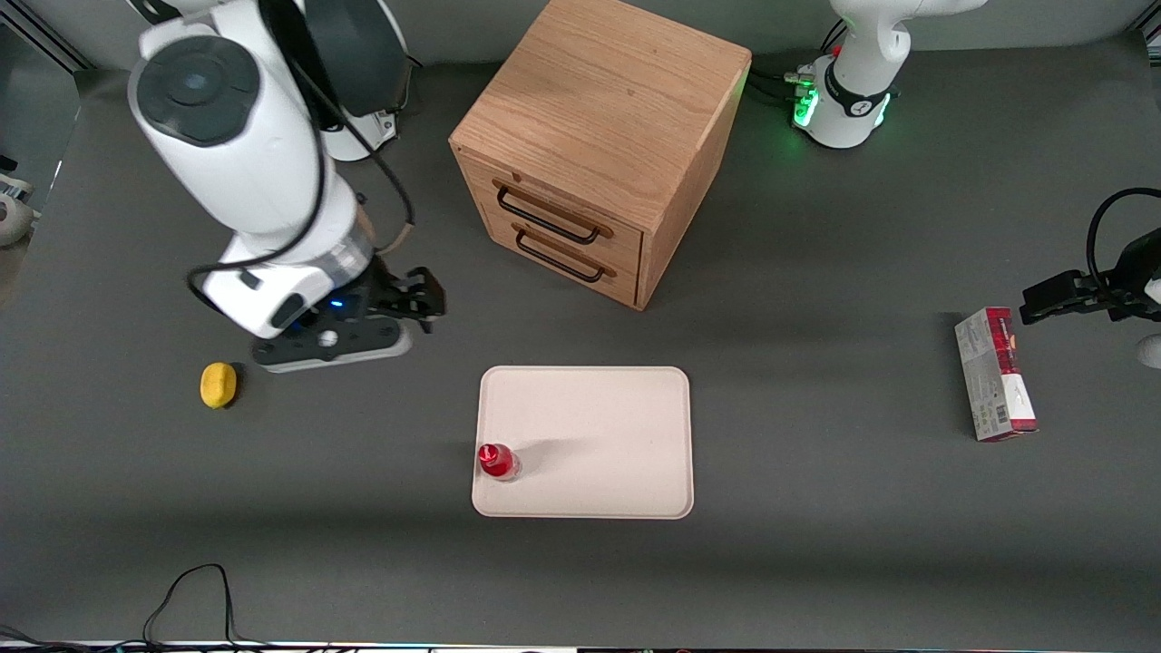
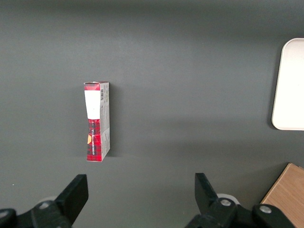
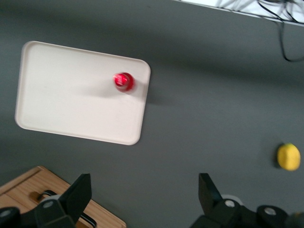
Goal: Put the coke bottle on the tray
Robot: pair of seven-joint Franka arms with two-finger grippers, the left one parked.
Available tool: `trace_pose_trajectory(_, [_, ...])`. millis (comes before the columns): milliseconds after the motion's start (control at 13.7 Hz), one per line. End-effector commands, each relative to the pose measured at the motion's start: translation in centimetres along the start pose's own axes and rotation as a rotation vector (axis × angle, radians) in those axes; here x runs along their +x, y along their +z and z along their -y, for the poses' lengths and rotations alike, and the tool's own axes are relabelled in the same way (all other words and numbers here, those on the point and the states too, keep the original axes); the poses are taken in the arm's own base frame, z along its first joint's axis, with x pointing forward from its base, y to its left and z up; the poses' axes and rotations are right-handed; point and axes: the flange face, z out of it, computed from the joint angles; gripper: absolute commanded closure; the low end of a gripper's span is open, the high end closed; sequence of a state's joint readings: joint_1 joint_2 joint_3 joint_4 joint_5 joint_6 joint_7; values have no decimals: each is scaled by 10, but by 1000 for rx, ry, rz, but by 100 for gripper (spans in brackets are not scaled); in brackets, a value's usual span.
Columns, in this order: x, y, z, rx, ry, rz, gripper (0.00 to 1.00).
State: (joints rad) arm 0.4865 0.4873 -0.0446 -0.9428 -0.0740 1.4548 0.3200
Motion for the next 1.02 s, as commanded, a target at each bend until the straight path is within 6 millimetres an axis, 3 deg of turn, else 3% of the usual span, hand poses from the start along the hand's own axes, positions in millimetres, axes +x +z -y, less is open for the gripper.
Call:
trace_pose_trajectory(0, [-17,-7,-78,16,2,42,0])
trace_pose_trajectory(146, [-25,-12,-152,111,31,46,0])
trace_pose_trajectory(366, [-51,1,-216,124,67,17,0])
trace_pose_trajectory(585, [-69,8,-250,124,66,-4,0])
trace_pose_trajectory(951, [-72,17,-275,51,17,14,0])
